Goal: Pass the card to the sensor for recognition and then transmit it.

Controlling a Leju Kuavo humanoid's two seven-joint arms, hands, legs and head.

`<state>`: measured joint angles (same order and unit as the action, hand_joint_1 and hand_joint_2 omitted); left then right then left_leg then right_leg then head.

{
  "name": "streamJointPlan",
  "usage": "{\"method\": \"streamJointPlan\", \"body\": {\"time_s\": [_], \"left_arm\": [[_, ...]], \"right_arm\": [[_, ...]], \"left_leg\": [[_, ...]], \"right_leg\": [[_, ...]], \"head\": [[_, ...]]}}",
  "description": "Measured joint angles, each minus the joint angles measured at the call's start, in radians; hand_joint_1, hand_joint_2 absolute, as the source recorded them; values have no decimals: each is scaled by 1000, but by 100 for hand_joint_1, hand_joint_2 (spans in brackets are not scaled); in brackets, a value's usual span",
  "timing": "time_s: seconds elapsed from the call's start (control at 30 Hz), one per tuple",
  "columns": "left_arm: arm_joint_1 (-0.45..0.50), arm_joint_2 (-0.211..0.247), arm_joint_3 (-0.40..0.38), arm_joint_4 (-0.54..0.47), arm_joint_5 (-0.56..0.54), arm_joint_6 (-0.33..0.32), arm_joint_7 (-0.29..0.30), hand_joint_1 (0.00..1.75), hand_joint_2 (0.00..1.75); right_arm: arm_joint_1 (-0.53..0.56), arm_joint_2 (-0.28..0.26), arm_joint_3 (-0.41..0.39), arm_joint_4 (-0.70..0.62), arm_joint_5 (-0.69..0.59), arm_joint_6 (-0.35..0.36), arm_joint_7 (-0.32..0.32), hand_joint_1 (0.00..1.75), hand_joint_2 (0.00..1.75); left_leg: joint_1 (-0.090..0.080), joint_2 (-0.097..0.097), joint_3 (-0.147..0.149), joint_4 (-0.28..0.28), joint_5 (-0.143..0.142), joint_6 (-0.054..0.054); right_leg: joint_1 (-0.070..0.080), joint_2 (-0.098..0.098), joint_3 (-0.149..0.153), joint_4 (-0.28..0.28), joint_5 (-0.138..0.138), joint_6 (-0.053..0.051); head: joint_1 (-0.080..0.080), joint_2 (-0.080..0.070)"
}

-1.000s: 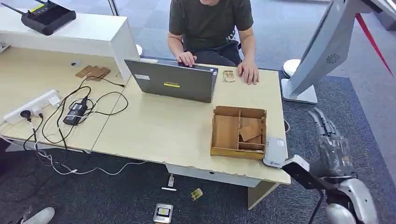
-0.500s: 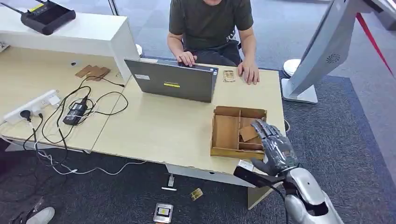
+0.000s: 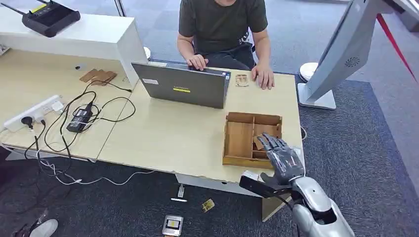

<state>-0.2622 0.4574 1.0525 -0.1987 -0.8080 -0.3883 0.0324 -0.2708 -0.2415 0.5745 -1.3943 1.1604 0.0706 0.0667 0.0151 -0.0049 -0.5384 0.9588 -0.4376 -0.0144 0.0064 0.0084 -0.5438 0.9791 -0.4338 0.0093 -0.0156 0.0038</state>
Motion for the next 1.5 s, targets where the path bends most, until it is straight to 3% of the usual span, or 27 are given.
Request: {"method": "streamJointPlan", "body": {"time_s": [0.8, 0.83, 0.87, 0.97, 1.1, 1.13, 1.5], "left_arm": [[-4, -7, 0, 0, -3, 9, -1, 0, 175], [-4, -7, 0, 0, -3, 9, -2, 0, 175], [-4, -7, 0, 0, -3, 9, -2, 0, 175], [-4, -7, 0, 0, -5, 9, -3, 0, 175], [-4, -7, 0, 0, -5, 9, -3, 0, 175], [-3, -7, 0, 0, -5, 9, -3, 0, 175], [2, -7, 0, 0, -3, 9, -10, 0, 175]], "right_arm": [[-30, 33, 18, 80, 5, 22, 53, 0, 175], [-31, 34, 18, 82, 5, 22, 55, 61, 175], [-31, 34, 18, 83, 5, 22, 56, 164, 175], [-32, 36, 19, 86, 4, 22, 57, 171, 175], [-32, 39, 20, 87, 0, 22, 60, 168, 175], [-32, 39, 20, 87, 0, 22, 60, 175, 175], [-44, 53, 23, 101, 23, 44, 93, 175, 175]], "left_leg": [[0, 0, 0, 0, 0, 0], [0, 0, 0, 0, 0, 0], [0, 0, 0, 0, 0, 0], [0, 0, 0, 0, 0, 0], [0, 0, 0, 0, 0, 0], [0, 0, 0, 0, 0, 0], [0, 0, 0, 0, 0, 0]], "right_leg": [[0, 0, 0, 0, 0, 0], [0, 0, 0, 0, 0, 0], [0, 0, 0, 0, 0, 0], [0, 0, 0, 0, 0, 0], [0, 0, 0, 0, 0, 0], [0, 0, 0, 0, 0, 0], [0, 0, 0, 0, 0, 0]], "head": [[0, 0], [0, 0], [0, 0], [0, 0], [0, 0], [0, 0], [0, 0]]}}
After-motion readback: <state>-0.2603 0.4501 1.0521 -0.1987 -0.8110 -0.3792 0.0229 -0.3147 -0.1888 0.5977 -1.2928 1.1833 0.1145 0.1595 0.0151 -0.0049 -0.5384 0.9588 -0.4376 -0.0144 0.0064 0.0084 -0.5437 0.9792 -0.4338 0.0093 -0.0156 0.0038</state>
